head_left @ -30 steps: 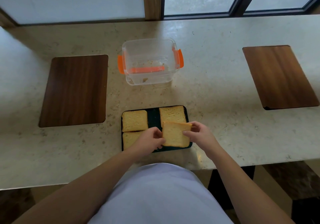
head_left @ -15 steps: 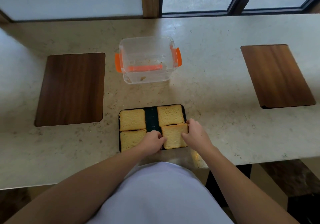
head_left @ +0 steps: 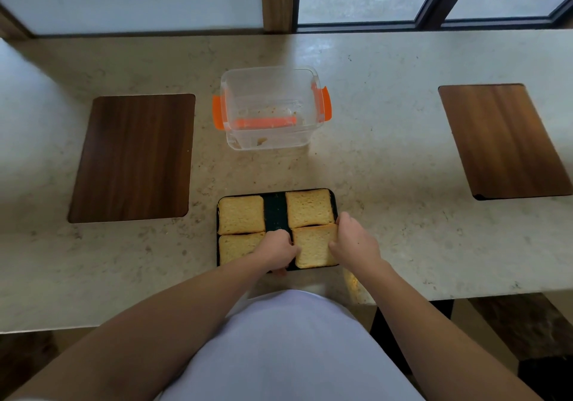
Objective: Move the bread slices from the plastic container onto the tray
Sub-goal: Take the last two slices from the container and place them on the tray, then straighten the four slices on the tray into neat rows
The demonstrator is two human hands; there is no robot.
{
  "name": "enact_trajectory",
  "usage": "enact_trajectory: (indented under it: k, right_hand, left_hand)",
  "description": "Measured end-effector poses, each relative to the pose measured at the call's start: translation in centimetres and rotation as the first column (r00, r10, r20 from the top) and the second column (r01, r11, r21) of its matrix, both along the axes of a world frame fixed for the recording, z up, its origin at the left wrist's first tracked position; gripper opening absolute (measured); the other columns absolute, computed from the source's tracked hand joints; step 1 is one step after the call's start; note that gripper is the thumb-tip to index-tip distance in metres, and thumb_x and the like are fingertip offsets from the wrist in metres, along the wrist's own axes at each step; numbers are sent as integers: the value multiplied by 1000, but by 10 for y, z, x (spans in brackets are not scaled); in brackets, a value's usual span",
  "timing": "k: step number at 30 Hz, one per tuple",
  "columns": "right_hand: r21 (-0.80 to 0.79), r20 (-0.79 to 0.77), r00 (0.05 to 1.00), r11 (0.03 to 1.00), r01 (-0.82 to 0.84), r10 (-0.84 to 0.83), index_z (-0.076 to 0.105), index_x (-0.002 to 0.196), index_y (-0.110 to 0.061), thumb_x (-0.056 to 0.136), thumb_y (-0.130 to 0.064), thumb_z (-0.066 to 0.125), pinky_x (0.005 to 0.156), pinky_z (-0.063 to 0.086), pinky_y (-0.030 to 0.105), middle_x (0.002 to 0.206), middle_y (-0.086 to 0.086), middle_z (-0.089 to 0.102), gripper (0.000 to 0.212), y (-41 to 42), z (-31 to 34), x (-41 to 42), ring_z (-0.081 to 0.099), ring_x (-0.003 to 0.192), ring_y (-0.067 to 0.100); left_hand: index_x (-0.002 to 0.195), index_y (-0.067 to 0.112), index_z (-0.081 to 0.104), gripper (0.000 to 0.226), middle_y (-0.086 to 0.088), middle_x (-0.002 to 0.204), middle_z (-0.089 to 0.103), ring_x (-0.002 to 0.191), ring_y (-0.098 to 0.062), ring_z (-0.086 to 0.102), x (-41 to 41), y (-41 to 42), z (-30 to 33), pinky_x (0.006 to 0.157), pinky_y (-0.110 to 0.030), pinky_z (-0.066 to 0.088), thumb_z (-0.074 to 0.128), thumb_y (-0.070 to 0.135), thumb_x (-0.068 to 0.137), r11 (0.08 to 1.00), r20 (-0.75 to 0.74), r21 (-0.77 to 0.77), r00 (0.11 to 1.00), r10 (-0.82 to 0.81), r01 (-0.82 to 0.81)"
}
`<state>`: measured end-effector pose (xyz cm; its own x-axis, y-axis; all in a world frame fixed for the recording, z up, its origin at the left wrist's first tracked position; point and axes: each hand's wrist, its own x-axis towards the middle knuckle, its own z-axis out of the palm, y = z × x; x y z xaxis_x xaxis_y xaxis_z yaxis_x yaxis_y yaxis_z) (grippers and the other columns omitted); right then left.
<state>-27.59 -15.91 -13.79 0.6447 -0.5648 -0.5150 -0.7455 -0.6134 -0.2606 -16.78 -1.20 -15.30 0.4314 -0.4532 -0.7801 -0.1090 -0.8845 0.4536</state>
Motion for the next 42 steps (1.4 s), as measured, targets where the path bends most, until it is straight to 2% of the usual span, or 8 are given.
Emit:
enact_trajectory:
  k: [3, 6, 11, 14, 23, 33, 37, 42]
  right_hand:
    - [-7, 16, 1000, 1000, -7, 7, 50, 116, -15, 87, -14, 57, 73, 53, 41, 110, 5, 58, 30, -2, 0, 1, 60, 92, 26]
    - [-15, 73, 996, 999, 52, -51, 60, 113, -16, 92, -23, 55, 73, 56, 41, 104, 3, 66, 22, -8, 1, 2, 63, 89, 24]
    - [14, 99, 987, 992, 128, -129, 70, 104, -24, 96, -31, 54, 74, 57, 39, 102, 0, 72, 20, -17, 1, 4, 66, 90, 22]
    - [45, 94, 982, 986, 159, -163, 72, 101, -24, 96, -35, 56, 75, 57, 40, 101, 1, 73, 20, -20, 1, 7, 66, 89, 23]
    - [62, 63, 983, 984, 168, -172, 74, 98, -21, 91, -30, 64, 71, 56, 37, 98, 1, 73, 15, -27, -2, 14, 66, 88, 23]
    - [62, 45, 991, 991, 121, -124, 71, 95, -21, 89, -29, 68, 72, 56, 37, 98, 1, 71, 11, -32, -5, 19, 65, 88, 22]
    - [62, 45, 994, 994, 92, -95, 72, 94, -21, 90, -30, 66, 70, 57, 37, 95, 1, 72, 11, -33, -3, 18, 65, 85, 21]
    - [70, 108, 985, 989, 128, -135, 67, 94, -23, 90, -32, 65, 67, 55, 34, 94, -3, 69, 11, -29, -6, 9, 63, 84, 19]
  left_hand:
    - [88, 6, 60, 28, -16, 78, 73, 55, -24, 73, 3, -1, -1, 50, -35, 61, 59, 33, 96, 990, -47, -29, 990, 137, -138]
    - [91, 9, 55, 29, -18, 78, 71, 54, -27, 73, 6, -5, 1, 54, -41, 63, 54, 37, 98, 937, -106, -95, 940, 325, -335]
    - [92, 7, 60, 27, -16, 77, 71, 57, -25, 73, 13, -12, 1, 59, -45, 64, 59, 34, 97, 892, -28, -141, 903, 430, -429]
    - [86, 8, 64, 26, -12, 76, 72, 61, -21, 72, 14, -14, 0, 57, -38, 63, 64, 33, 94, 897, 9, -134, 905, 426, -421]
    - [95, 13, 64, 24, -6, 82, 71, 69, -16, 71, 13, -15, -3, 61, -33, 62, 73, 34, 87, 887, 20, -148, 895, 446, -438]
    - [82, 17, 64, 14, -6, 77, 71, 63, -16, 71, 15, -15, -3, 51, -26, 57, 72, 26, 89, 915, 68, -167, 922, 382, -367]
    - [78, 18, 64, 17, -5, 76, 72, 64, -15, 72, 18, -14, -1, 57, -28, 59, 69, 28, 91, 928, 68, -178, 937, 344, -328]
    - [94, 16, 69, 14, -4, 82, 72, 67, -12, 72, 18, 4, 9, 57, -21, 57, 66, 29, 93, 892, 39, -266, 920, 389, -366]
